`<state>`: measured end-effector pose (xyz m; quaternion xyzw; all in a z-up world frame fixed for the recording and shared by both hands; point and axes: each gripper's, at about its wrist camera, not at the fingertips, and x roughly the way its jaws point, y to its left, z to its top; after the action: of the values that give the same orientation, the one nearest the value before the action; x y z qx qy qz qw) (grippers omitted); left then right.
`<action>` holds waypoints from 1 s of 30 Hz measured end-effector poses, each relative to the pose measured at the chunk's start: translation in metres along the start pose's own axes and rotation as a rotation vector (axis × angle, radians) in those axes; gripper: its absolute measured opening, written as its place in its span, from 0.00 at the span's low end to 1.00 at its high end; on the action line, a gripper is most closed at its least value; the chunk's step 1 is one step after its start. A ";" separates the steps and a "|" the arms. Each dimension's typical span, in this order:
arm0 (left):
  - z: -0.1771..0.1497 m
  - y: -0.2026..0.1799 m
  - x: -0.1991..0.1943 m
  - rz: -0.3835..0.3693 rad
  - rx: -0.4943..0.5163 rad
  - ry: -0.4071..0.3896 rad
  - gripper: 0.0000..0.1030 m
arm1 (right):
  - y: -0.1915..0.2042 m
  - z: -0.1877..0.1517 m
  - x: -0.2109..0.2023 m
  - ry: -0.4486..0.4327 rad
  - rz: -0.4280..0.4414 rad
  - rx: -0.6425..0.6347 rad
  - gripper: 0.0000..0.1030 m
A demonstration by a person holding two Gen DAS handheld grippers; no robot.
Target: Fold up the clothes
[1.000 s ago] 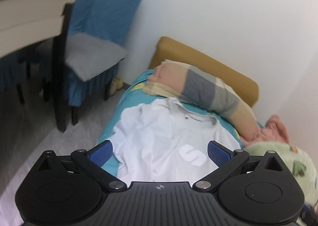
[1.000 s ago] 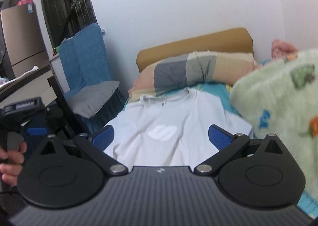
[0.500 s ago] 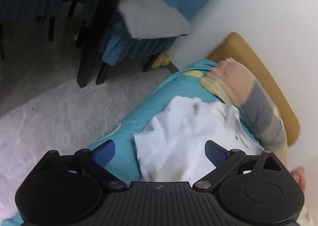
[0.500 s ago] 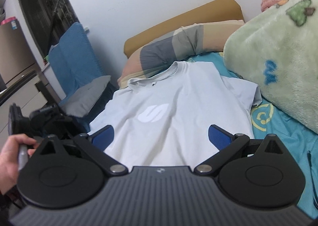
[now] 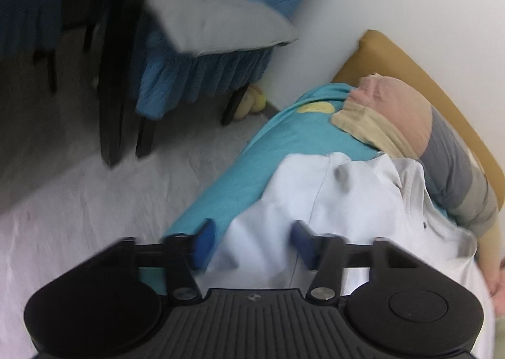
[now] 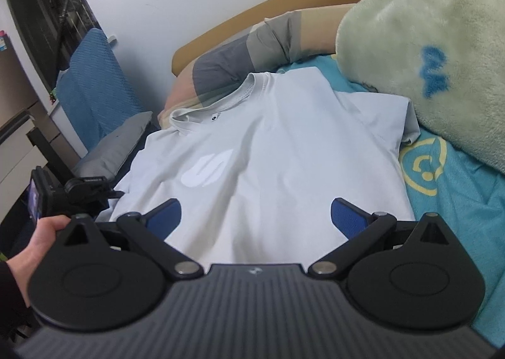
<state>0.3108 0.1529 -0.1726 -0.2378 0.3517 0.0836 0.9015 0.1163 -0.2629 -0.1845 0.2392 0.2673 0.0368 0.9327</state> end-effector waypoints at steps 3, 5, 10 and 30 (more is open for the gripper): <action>-0.001 -0.027 -0.014 0.036 0.133 -0.060 0.05 | 0.000 0.001 -0.001 0.000 -0.006 0.003 1.00; -0.008 -0.058 -0.031 0.066 0.302 -0.155 0.04 | -0.002 0.002 -0.004 -0.009 -0.009 0.011 1.00; -0.057 -0.142 -0.060 0.016 0.788 -0.295 0.04 | -0.007 0.008 -0.008 -0.033 -0.028 0.027 1.00; -0.074 -0.139 -0.065 -0.205 0.708 -0.089 0.64 | -0.023 0.006 -0.008 -0.013 -0.024 0.121 1.00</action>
<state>0.2632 -0.0035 -0.1244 0.0584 0.2935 -0.1237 0.9461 0.1109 -0.2873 -0.1863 0.2921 0.2657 0.0079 0.9187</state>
